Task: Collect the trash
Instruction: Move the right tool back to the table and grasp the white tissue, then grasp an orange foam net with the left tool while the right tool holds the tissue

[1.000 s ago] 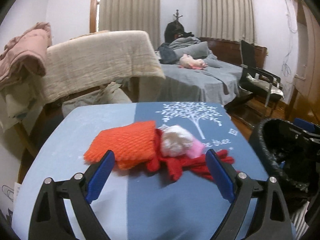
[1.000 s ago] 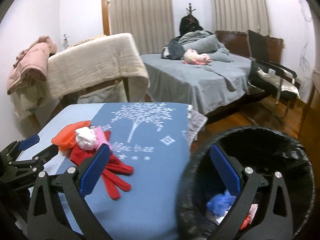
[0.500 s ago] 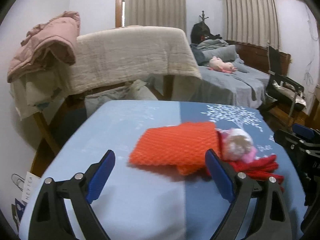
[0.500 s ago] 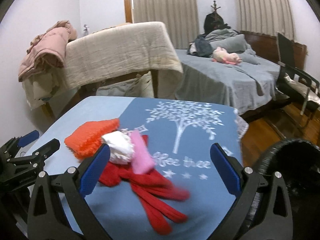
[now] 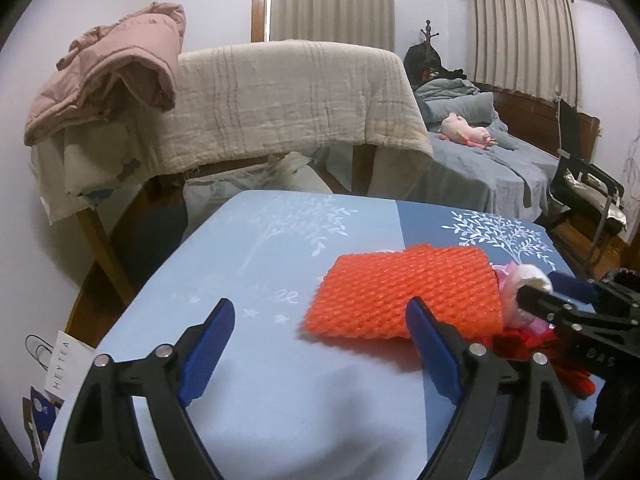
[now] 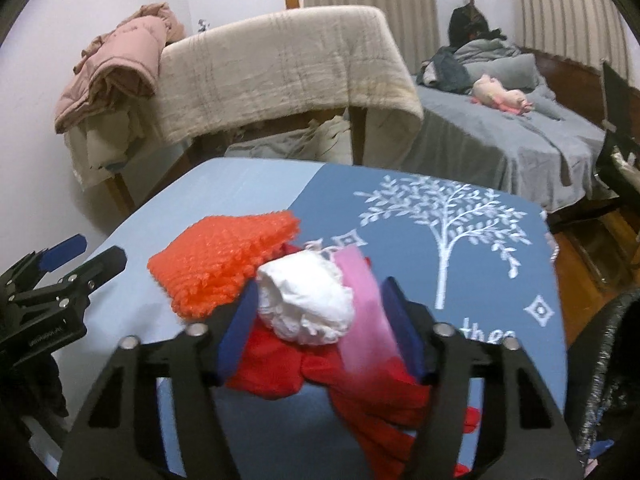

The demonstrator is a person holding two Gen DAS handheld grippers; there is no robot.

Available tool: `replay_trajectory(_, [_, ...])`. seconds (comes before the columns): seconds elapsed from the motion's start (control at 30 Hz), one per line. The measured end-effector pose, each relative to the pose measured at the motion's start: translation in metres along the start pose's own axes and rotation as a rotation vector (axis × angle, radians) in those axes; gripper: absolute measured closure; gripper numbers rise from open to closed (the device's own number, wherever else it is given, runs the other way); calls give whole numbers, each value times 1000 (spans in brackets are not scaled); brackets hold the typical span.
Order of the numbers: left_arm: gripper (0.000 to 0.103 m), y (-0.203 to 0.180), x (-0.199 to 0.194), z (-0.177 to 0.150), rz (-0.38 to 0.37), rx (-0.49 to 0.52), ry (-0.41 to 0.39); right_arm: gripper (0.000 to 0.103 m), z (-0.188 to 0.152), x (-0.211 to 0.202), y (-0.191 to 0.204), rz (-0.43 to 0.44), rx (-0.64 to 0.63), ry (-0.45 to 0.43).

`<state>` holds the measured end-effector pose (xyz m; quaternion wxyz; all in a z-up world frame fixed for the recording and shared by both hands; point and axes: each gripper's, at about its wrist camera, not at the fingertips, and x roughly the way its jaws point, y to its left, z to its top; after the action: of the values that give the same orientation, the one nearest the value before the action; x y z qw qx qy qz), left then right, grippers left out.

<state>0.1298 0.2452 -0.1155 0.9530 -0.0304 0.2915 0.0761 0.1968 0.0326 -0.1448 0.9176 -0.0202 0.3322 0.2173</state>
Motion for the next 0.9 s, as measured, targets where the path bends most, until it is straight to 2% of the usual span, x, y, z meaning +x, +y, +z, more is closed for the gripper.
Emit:
replay_trajectory(0.1, [17, -1, 3, 2, -17, -7, 2, 69, -1, 3, 4, 28, -16, 15])
replay_trajectory(0.23, [17, -9, 5, 6, -43, -3, 2, 82, -1, -2, 5, 48, -25, 10])
replay_trajectory(0.4, [17, -23, 8, 9, -89, 18, 8, 81, 2, -20, -1, 61, -11, -21])
replay_trajectory(0.6, [17, -37, 23, 12, -129, 28, 53, 81, 4, -42, -13, 52, 6, -56])
replay_trajectory(0.87, [18, -53, 50, 4, -156, 38, 133, 81, -5, -46, -24, 31, 14, -39])
replay_trajectory(0.9, [21, -54, 53, 2, -162, 42, 143, 81, -6, -45, -24, 31, 16, -36])
